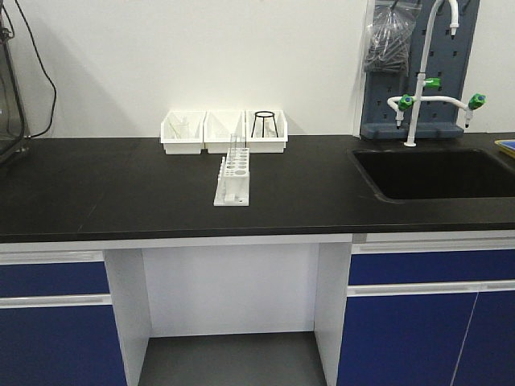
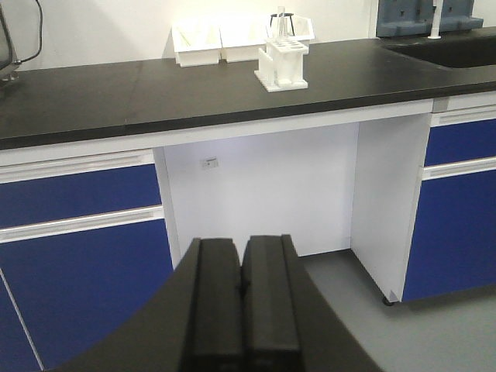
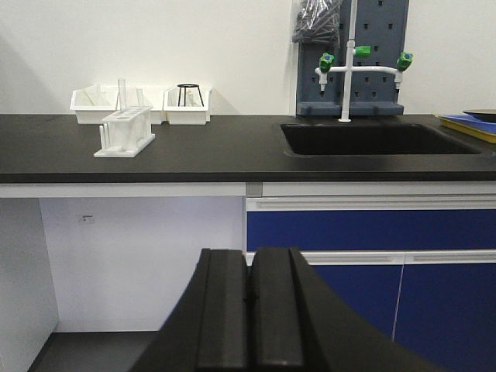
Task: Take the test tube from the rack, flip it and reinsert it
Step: 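Drive the base toward the white test-tube rack on the bench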
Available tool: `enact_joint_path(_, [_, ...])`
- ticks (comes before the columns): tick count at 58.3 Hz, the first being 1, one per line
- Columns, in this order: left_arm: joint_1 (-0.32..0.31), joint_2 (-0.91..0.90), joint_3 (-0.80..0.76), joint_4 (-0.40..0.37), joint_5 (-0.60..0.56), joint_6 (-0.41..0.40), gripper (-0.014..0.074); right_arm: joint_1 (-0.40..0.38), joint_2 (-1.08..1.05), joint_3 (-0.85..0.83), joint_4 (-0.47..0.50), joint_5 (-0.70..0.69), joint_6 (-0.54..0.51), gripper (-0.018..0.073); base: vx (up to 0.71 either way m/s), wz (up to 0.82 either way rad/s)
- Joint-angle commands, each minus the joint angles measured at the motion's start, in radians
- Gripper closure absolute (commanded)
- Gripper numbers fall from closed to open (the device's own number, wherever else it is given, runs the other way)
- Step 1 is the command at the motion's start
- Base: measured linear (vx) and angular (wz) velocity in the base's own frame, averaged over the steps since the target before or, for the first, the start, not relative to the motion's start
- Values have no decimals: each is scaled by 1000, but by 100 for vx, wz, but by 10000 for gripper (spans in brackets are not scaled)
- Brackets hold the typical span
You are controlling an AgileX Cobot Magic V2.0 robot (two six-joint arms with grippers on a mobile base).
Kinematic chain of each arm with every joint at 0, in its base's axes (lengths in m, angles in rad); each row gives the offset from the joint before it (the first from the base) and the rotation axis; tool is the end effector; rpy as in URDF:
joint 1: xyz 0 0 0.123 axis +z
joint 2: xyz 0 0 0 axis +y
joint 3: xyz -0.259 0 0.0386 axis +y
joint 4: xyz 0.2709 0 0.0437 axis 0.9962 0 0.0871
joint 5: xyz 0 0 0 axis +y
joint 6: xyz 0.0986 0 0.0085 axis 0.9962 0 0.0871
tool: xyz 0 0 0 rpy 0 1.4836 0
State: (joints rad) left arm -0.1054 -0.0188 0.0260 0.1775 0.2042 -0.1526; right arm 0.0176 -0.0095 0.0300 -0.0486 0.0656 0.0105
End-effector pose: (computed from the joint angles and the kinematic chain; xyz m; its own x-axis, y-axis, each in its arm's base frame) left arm 0.1095 -0.0080 0.1864 -0.1186 0.0339 -0.9924 0.0723 0.9971 0.0255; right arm 0.1113 0.0016 0.1973 0.0017 -0.0380 -0.9993 -0.0144 0.9992 -0.0380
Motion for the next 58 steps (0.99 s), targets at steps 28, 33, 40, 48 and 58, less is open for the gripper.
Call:
enact_joint_path(28, [0, -8, -4, -5, -82, -10, 603, -4, -14, 3, -7, -78, -1, 570, 0, 0])
enact_joint_path(33, [0, -8, -4, -5, -82, -10, 603, -4, -14, 3, -7, -78, -1, 570, 0, 0])
enact_joint_path(40, [0, -8, -4, -5, -82, -10, 603, -4, -14, 3, -7, -78, -1, 570, 0, 0])
enact_joint_path(48, [0, -8, -4, -5, -82, -10, 603, -4, -14, 3, -7, -78, -1, 570, 2, 0])
enact_joint_path(58, [0, -8, -4, -5, -82, -10, 603, -4, -14, 3, -7, -78, -1, 570, 7, 2])
